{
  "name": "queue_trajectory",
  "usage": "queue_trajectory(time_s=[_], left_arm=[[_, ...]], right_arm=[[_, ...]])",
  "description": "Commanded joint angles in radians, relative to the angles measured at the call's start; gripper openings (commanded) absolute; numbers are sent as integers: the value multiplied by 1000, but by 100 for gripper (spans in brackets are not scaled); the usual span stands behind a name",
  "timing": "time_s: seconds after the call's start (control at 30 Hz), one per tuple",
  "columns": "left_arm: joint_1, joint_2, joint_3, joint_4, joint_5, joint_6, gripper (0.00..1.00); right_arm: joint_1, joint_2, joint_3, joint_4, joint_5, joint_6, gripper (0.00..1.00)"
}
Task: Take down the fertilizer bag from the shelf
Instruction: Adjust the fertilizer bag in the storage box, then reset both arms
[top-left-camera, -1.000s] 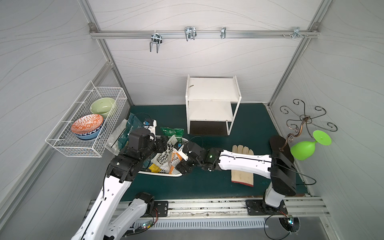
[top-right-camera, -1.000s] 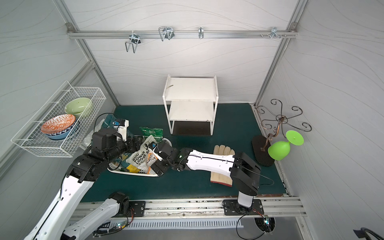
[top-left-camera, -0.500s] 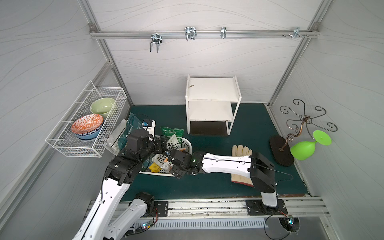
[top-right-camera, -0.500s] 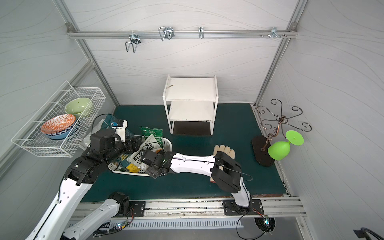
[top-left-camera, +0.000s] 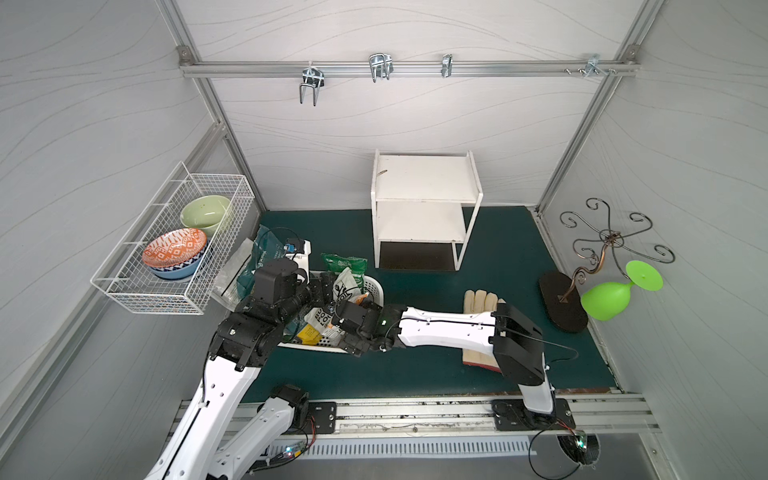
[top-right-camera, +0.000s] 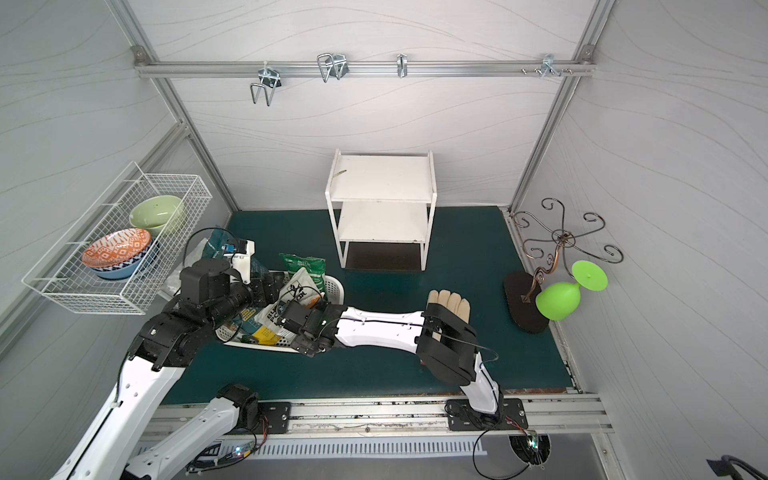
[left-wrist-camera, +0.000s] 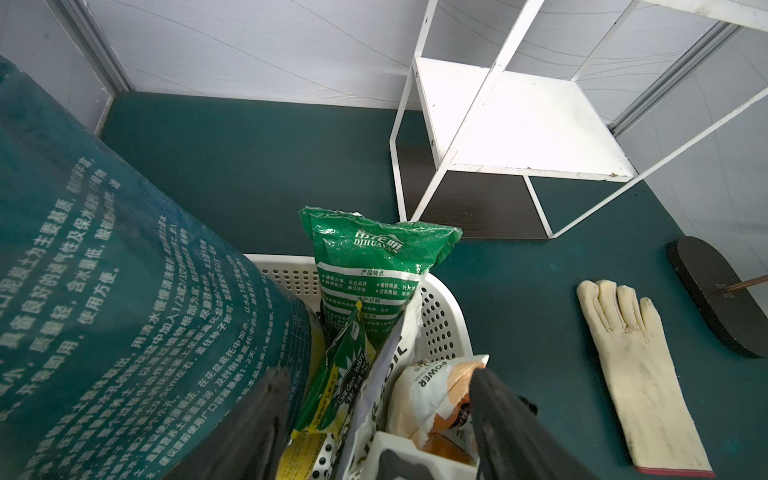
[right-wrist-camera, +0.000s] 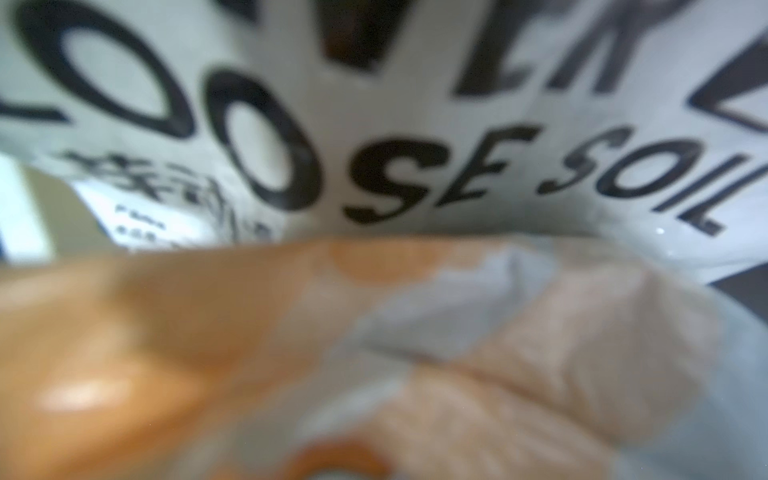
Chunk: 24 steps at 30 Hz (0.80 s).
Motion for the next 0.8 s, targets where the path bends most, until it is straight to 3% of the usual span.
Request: queue_trajectory(time_s=[0.0, 0.2, 0.3, 0.4, 0.47, 0.53, 0.63, 0.77], left_arm=[[5, 8, 27, 75, 17, -18, 76], [5, -37, -55, 213, 65, 9, 87], [22, -69, -131, 310, 68, 21, 96], [83, -61, -178, 366, 121, 23, 97], [130, -39, -211, 432, 159, 43, 97], [143, -13, -239, 509, 145, 83, 98], [179, 23, -266, 606, 152, 110, 98], [207, 42, -336, 709, 219, 144, 98]], right_arm=[[-31, -140, -11, -34, -194, 14, 99], [-89, -362, -70, -24, -281, 48, 99], [-182, -470, -131, -28, -278, 70, 99], [-346, -563, -222, -13, -286, 68, 99], [-475, -631, -304, 16, -352, -28, 99], [-585, -684, -383, 72, -337, -74, 99], [-753, -730, -455, 119, -280, -66, 98], [-954, -739, -532, 146, -294, -32, 94]])
